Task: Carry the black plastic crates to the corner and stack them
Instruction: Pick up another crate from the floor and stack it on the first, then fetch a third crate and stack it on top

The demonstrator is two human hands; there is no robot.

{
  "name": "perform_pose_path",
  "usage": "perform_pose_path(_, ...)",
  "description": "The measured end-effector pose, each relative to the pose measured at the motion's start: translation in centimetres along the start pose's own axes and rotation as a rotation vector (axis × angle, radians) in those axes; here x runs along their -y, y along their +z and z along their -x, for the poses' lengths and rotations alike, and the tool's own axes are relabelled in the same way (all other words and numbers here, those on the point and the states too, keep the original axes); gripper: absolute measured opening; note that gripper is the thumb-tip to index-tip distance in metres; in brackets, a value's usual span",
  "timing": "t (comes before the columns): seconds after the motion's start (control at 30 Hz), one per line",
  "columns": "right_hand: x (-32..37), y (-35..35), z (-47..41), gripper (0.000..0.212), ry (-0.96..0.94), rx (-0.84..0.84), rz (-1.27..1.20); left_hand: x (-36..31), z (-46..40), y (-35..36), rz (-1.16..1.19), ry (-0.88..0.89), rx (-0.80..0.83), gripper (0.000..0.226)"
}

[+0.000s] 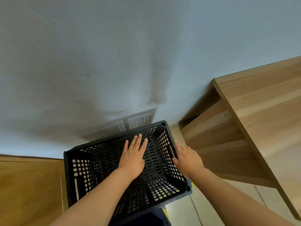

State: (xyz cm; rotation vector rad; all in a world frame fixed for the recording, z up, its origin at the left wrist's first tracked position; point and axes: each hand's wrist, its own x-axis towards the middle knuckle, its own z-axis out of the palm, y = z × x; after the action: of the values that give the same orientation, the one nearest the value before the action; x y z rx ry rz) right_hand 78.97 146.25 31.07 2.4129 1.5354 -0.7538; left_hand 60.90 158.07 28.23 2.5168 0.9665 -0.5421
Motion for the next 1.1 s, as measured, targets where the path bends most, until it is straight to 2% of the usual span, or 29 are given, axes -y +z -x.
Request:
perform_pose_path(0.13, 0.5, -1.5, 5.0, 0.070, 0.103, 0.030, -0.007, -0.3, 2.9, -2.7, -0.089, 0.113, -0.007, 0.076)
perform_pose_path(0.27, 1.1, -3.4, 10.2, 0.071, 0.220, -0.031, -0.047, -0.4, 5.5, -5.3, -0.154, 0.201, -0.033, 0.076)
perform_pose_path(0.5, 0.6, -4.3, 19.1, 0.067, 0.484, -0.119, -0.178, -4.8, 9.8, -8.4, -0.060, 0.490, -0.082, 0.066)
perform_pose_path(0.7, -1.7, -3.3, 28.1, 0.063, 0.758, -0.197, -0.441, -11.3, 12.3, -8.5, -0.074, 0.677, -0.047, 0.062)
perform_pose_path(0.87, -3.5, -0.7, 37.0, 0.059, 0.961, -0.298, -0.555, -18.2, 15.2, -7.7, -0.109, 0.840, -0.005, 0.064)
perform_pose_path(1.1, -4.8, 5.5, 50.4, 0.063, 1.215, -0.352, -0.725, -28.7, 21.8, -4.2, -0.041, 0.925, 0.139, 0.063)
